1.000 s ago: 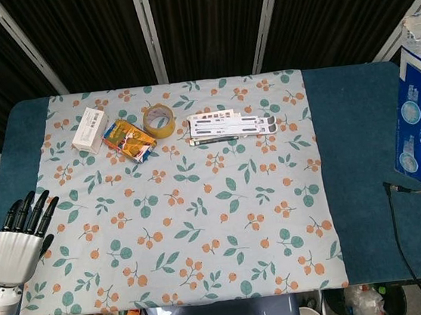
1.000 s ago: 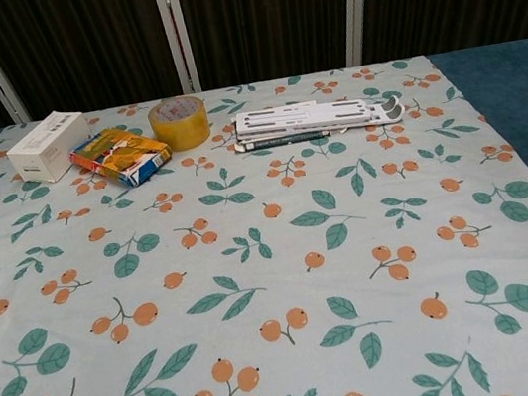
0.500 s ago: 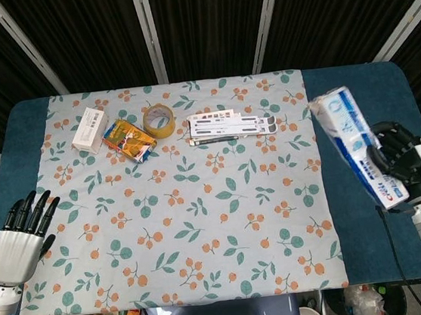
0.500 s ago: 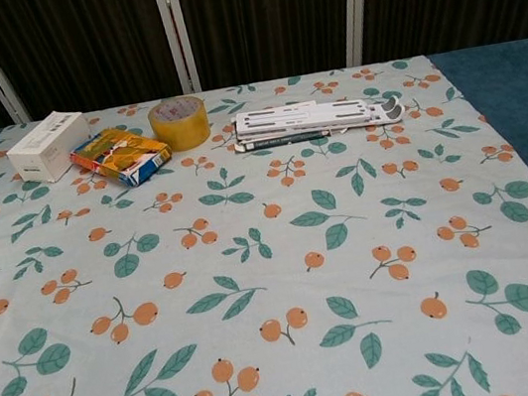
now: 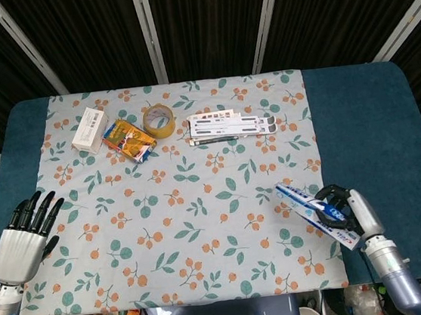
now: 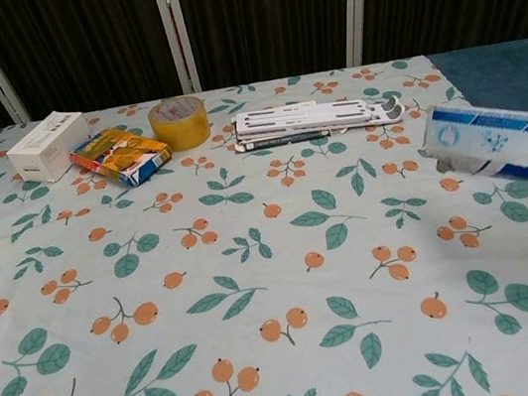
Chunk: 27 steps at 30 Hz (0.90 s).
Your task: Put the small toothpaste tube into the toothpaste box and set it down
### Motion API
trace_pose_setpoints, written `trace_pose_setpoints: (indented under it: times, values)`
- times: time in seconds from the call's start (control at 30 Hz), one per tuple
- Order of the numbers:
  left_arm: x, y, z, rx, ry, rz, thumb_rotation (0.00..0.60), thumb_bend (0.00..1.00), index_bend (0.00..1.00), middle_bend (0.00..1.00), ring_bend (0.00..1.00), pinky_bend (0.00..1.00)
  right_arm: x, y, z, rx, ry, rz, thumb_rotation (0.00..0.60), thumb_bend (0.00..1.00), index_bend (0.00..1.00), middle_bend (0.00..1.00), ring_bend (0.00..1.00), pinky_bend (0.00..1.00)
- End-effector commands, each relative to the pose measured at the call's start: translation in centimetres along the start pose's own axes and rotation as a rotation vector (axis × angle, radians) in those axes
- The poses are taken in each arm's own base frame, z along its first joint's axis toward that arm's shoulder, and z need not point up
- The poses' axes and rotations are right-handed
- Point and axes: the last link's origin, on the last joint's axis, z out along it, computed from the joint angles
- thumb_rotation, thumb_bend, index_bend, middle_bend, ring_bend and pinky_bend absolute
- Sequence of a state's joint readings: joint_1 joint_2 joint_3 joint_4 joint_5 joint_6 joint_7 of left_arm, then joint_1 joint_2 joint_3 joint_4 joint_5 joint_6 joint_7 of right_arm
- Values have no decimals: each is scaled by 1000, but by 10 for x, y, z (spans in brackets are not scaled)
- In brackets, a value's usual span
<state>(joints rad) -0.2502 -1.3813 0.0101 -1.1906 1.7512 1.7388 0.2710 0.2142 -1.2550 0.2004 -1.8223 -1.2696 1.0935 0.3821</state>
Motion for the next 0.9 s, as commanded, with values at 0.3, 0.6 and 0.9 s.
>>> trace_pose_setpoints:
  times: [0.3,0.6,0.9]
  values:
    - [1,1,0,-8,-1,-27,600,47,140,121,101,231,-54,32,9,-43,69,-54,600,423,469,564,537,528]
    - [1,-1,0,5,-10,-40,600,47,132,111,101,197,-71,27,-1,-3,-96,-203,600,343,0,119,23,32]
    - [7,-4,-6,55,-56,-82,600,36,117,83,80,159,-41,4,-14,21,-137,-380,600,312,0,29,0,0]
